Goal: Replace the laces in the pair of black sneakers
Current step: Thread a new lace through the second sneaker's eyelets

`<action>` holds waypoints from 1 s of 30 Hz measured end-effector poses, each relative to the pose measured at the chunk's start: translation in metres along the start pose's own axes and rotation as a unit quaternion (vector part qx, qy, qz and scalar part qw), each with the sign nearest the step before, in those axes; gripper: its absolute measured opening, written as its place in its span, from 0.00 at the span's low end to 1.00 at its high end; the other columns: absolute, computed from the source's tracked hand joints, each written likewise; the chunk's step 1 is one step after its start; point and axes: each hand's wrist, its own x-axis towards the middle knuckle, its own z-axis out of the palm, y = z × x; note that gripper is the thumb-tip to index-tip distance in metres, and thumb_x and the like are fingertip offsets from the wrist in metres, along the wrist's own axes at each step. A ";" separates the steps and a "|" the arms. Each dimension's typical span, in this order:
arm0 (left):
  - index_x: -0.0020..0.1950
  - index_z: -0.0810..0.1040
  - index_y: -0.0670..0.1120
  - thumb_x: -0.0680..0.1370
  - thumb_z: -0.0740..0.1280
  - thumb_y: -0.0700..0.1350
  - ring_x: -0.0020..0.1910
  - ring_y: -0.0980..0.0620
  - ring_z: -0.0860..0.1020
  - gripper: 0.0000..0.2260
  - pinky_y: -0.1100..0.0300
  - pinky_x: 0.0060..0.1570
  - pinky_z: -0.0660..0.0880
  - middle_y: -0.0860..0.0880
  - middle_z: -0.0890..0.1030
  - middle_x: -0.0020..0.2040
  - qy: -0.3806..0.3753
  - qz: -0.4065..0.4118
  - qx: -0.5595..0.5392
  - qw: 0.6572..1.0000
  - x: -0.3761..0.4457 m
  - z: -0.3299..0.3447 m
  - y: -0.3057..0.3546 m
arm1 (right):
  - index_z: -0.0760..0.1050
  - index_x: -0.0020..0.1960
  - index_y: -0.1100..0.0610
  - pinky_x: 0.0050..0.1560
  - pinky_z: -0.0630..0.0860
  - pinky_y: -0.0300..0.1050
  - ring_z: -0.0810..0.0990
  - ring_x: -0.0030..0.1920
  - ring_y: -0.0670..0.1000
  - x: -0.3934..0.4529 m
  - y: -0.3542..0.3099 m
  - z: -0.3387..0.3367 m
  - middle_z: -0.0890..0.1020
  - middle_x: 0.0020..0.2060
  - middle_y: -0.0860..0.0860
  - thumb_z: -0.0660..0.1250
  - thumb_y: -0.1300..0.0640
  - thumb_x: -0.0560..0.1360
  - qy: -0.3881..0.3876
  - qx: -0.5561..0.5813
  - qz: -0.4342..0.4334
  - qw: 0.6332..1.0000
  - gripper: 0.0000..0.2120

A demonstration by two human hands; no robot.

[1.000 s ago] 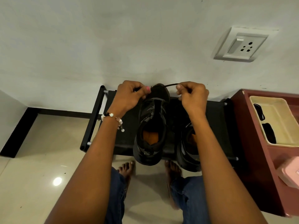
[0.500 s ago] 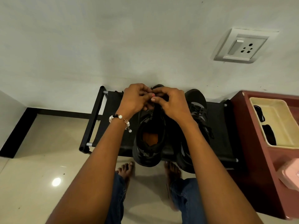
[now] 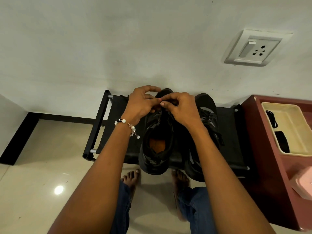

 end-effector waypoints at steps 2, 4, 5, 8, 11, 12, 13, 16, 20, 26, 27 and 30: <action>0.58 0.79 0.45 0.75 0.72 0.40 0.38 0.50 0.84 0.12 0.63 0.35 0.78 0.45 0.85 0.41 0.013 -0.017 -0.006 1.000 0.000 0.001 0.000 | 0.84 0.50 0.58 0.50 0.81 0.44 0.83 0.41 0.45 0.001 0.002 0.000 0.85 0.41 0.50 0.73 0.61 0.73 0.023 -0.005 0.014 1.000 0.06; 0.54 0.80 0.43 0.75 0.73 0.42 0.36 0.51 0.83 0.09 0.62 0.35 0.78 0.45 0.85 0.40 0.036 -0.035 0.005 0.999 0.000 0.002 -0.003 | 0.84 0.48 0.58 0.50 0.80 0.46 0.82 0.41 0.46 0.002 0.008 0.000 0.84 0.39 0.49 0.73 0.61 0.74 0.031 -0.021 0.031 0.999 0.04; 0.52 0.81 0.42 0.74 0.73 0.43 0.36 0.52 0.82 0.09 0.62 0.36 0.77 0.46 0.84 0.41 0.042 -0.039 0.032 0.998 0.000 0.002 -0.005 | 0.84 0.47 0.58 0.51 0.80 0.46 0.82 0.42 0.47 0.003 0.010 0.000 0.83 0.39 0.49 0.72 0.60 0.74 0.025 -0.037 0.041 0.998 0.04; 0.56 0.81 0.44 0.69 0.77 0.51 0.48 0.53 0.79 0.19 0.63 0.47 0.75 0.49 0.82 0.49 -0.017 -0.057 0.178 0.982 -0.005 0.006 -0.008 | 0.83 0.47 0.58 0.52 0.78 0.47 0.81 0.46 0.50 0.002 0.018 0.004 0.83 0.43 0.51 0.70 0.59 0.76 0.002 -0.078 0.079 0.994 0.04; 0.67 0.75 0.43 0.67 0.78 0.53 0.59 0.49 0.77 0.32 0.60 0.55 0.73 0.46 0.78 0.61 -0.073 -0.074 0.266 0.958 -0.011 0.011 -0.007 | 0.83 0.47 0.58 0.49 0.76 0.43 0.78 0.44 0.48 0.003 0.020 0.012 0.82 0.43 0.52 0.70 0.59 0.76 -0.007 -0.107 0.097 0.989 0.04; 0.67 0.75 0.43 0.67 0.78 0.52 0.59 0.49 0.77 0.32 0.59 0.55 0.73 0.45 0.78 0.61 -0.071 -0.075 0.266 0.958 -0.012 0.010 -0.008 | 0.83 0.46 0.59 0.47 0.74 0.42 0.78 0.43 0.47 0.004 0.020 0.014 0.82 0.43 0.52 0.70 0.59 0.76 -0.010 -0.112 0.102 0.988 0.04; 0.67 0.75 0.43 0.68 0.78 0.50 0.57 0.49 0.78 0.30 0.60 0.53 0.74 0.45 0.79 0.60 -0.065 -0.077 0.260 0.960 -0.012 0.008 -0.008 | 0.83 0.46 0.59 0.47 0.73 0.41 0.78 0.43 0.47 0.005 0.019 0.016 0.83 0.44 0.53 0.70 0.59 0.76 -0.012 -0.113 0.108 0.988 0.04; 0.65 0.77 0.44 0.72 0.75 0.45 0.51 0.52 0.79 0.23 0.64 0.47 0.74 0.45 0.80 0.57 -0.045 -0.087 0.228 0.969 -0.013 0.004 -0.010 | 0.83 0.45 0.59 0.48 0.75 0.43 0.80 0.44 0.50 0.006 0.018 0.022 0.83 0.44 0.54 0.70 0.59 0.76 -0.008 -0.117 0.119 0.986 0.05; 0.64 0.79 0.45 0.73 0.73 0.44 0.49 0.51 0.81 0.19 0.62 0.47 0.78 0.46 0.82 0.54 -0.024 -0.088 0.203 0.975 -0.016 0.003 -0.011 | 0.84 0.45 0.58 0.43 0.74 0.42 0.79 0.43 0.49 0.007 0.015 0.031 0.83 0.44 0.54 0.70 0.59 0.76 0.003 -0.137 0.128 0.982 0.05; 0.62 0.80 0.46 0.73 0.73 0.45 0.49 0.50 0.81 0.18 0.53 0.52 0.80 0.47 0.82 0.52 -0.023 -0.090 0.208 0.974 -0.018 0.002 -0.011 | 0.84 0.43 0.58 0.51 0.80 0.52 0.81 0.47 0.52 0.005 0.010 0.042 0.84 0.43 0.53 0.70 0.60 0.75 0.027 -0.089 0.174 0.980 0.04; 0.63 0.79 0.47 0.73 0.73 0.45 0.48 0.50 0.81 0.18 0.52 0.51 0.81 0.47 0.82 0.52 -0.027 -0.093 0.202 0.975 -0.018 0.001 -0.011 | 0.84 0.43 0.58 0.53 0.79 0.54 0.81 0.48 0.52 0.004 0.010 0.043 0.84 0.42 0.52 0.70 0.60 0.75 0.033 -0.063 0.189 0.979 0.04; 0.64 0.78 0.48 0.73 0.73 0.47 0.48 0.51 0.81 0.19 0.53 0.50 0.81 0.48 0.81 0.53 -0.052 -0.100 0.175 0.978 -0.017 -0.003 -0.011 | 0.83 0.40 0.55 0.58 0.77 0.59 0.81 0.51 0.52 0.003 0.007 0.047 0.83 0.40 0.49 0.71 0.61 0.75 0.047 -0.018 0.222 0.974 0.06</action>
